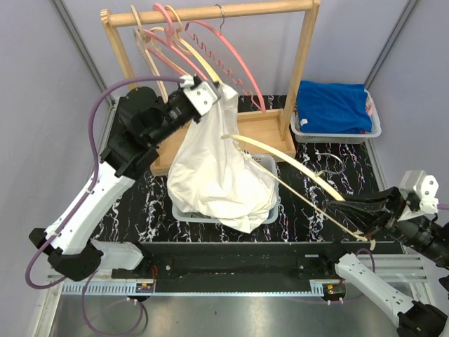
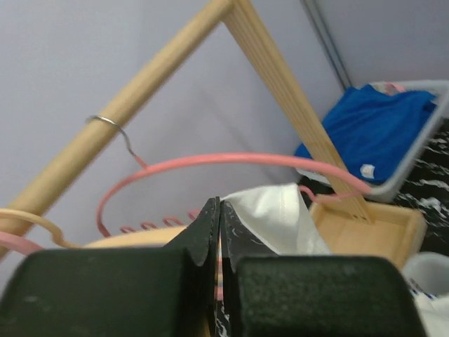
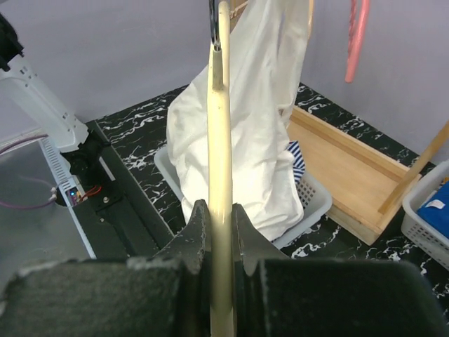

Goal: Remove the tank top from the hanger
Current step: Remove the tank top from the hanger, then place the tank top in the bin.

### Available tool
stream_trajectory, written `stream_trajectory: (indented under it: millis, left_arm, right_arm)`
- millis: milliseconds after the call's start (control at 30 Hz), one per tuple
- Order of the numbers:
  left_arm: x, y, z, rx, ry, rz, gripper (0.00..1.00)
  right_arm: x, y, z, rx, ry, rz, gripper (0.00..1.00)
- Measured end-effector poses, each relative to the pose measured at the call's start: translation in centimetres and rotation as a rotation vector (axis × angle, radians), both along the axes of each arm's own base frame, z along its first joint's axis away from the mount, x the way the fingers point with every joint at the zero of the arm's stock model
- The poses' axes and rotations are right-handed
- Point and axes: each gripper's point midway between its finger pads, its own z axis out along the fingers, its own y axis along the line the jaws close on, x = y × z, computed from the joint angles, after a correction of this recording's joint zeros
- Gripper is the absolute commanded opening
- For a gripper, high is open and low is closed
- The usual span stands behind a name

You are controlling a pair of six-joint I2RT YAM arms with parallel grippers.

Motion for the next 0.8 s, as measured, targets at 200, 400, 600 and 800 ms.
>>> stream_trajectory:
  millis: [200, 400, 600, 800]
  left_arm:
    - [-3.7, -0.5, -12.0, 0.149, 0.214, -0.151, 0.0]
    - [-7.5, 0.3, -23.0, 0.322, 0.438, -0.263, 0.0]
    - [-8.7, 0.5, -26.7, 0.38, 0.532, -0.302, 0.0]
    - [-9.5, 0.6, -33.8, 0.452, 0.617, -0.296, 0.03]
  right_arm:
    - [-0.7, -1.8, 1.5, 0.053, -0.083, -0.069, 0.0]
    - [1.1, -3.0, 3.0, 0.094, -0.124, -0.187, 0.0]
    - [5.0, -4.7, 3.6, 0.134, -0.124, -0.389, 0.0]
    - [10.5, -4.8, 2.1, 0.08, -0.053, -0.564, 0.0]
